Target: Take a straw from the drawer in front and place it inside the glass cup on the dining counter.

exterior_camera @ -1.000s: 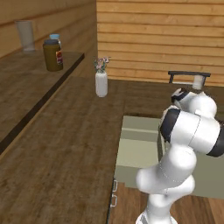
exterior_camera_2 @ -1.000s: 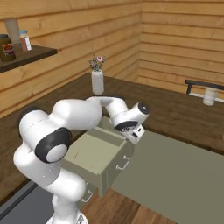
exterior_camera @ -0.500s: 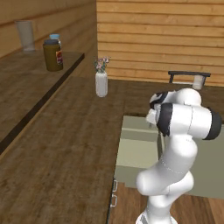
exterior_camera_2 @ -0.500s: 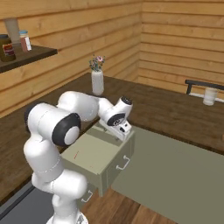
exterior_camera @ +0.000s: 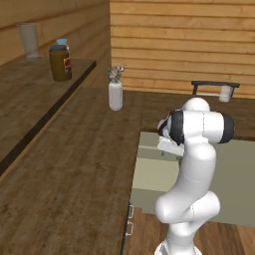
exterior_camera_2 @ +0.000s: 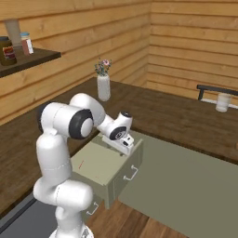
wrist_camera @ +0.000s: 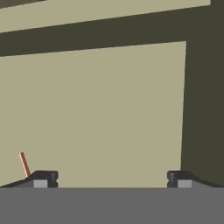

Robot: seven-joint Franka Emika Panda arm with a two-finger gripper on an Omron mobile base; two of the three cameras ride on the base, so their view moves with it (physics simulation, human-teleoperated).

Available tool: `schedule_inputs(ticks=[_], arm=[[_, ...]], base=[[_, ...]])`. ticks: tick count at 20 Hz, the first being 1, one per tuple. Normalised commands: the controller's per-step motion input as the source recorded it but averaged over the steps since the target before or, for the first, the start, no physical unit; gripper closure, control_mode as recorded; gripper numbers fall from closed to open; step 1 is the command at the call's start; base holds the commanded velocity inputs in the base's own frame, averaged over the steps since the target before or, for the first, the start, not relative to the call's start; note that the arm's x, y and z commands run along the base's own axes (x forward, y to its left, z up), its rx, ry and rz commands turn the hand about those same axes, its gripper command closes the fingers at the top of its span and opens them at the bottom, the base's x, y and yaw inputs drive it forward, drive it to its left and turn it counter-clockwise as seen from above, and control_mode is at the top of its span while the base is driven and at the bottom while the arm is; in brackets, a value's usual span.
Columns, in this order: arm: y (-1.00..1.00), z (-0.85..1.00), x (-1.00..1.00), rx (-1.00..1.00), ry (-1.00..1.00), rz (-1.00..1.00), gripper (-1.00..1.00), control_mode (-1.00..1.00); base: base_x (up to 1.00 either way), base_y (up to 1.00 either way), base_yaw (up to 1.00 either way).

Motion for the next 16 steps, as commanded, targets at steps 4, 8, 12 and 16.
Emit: schedule_inputs(ticks=[4,8,12,16], arm=[[0.04,-0.54,0.04,-0.14,0.0,0.02,-1.0,-1.0],[0.0,-0.55,0.04,-0.15,0.0,0.01,-1.0,-1.0],[0.0,-0.49,0.06,-0.12,0.0,0.01,-1.0,-1.0],[-0.47,-0.41,-0.12,-0.14,0.0,0.0,-1.0,-1.0]], base=[[0.0,0.0,0.0],[0.0,0.0,0.0],[0.0,0.0,0.0],[0.0,0.0,0.0]])
